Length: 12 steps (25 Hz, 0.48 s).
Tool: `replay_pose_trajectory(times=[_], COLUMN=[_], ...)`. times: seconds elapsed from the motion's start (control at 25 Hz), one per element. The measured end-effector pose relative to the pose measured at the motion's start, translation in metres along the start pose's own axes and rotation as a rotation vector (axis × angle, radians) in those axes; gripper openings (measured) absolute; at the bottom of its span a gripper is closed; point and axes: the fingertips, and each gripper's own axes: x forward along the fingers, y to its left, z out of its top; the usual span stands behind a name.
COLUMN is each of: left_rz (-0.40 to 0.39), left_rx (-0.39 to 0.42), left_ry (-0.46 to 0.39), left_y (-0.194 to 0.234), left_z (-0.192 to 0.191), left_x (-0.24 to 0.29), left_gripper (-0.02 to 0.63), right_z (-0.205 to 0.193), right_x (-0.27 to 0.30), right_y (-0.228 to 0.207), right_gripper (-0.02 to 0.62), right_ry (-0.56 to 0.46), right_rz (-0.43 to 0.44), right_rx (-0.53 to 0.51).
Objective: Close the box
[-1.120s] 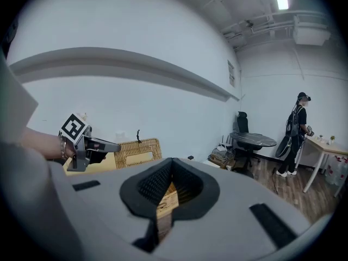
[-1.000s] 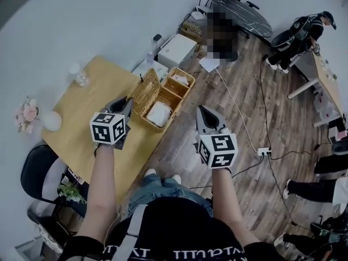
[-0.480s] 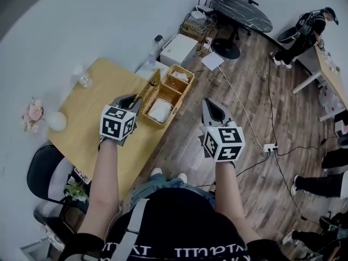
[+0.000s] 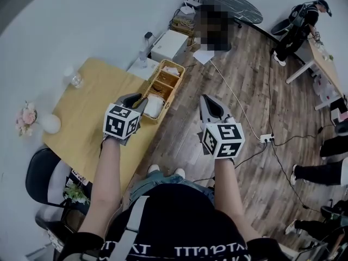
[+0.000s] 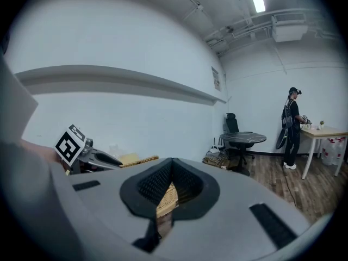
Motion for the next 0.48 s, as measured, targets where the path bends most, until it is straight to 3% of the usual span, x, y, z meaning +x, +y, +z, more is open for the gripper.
replay_pose_trajectory(times=[0.28,0.48], left_rz=[-0.021,-0.001], left_rx=[0.027,-0.006], left_ry=[0.06,0.06], left_y=[-0.03,-0.038], left_z=[-0.016,-0.026], left_x=[0.02,0.029], left_gripper=[0.12,0.143], right_z=[-0.006,-0.017], right_x=[-0.011,-0.017], right_y=[-0.01,-0.013], right_gripper=[0.012,0.012], right_ry=[0.019,0.045], right_rz=[-0.023,-0.033], right_rx=[0.016,0.019])
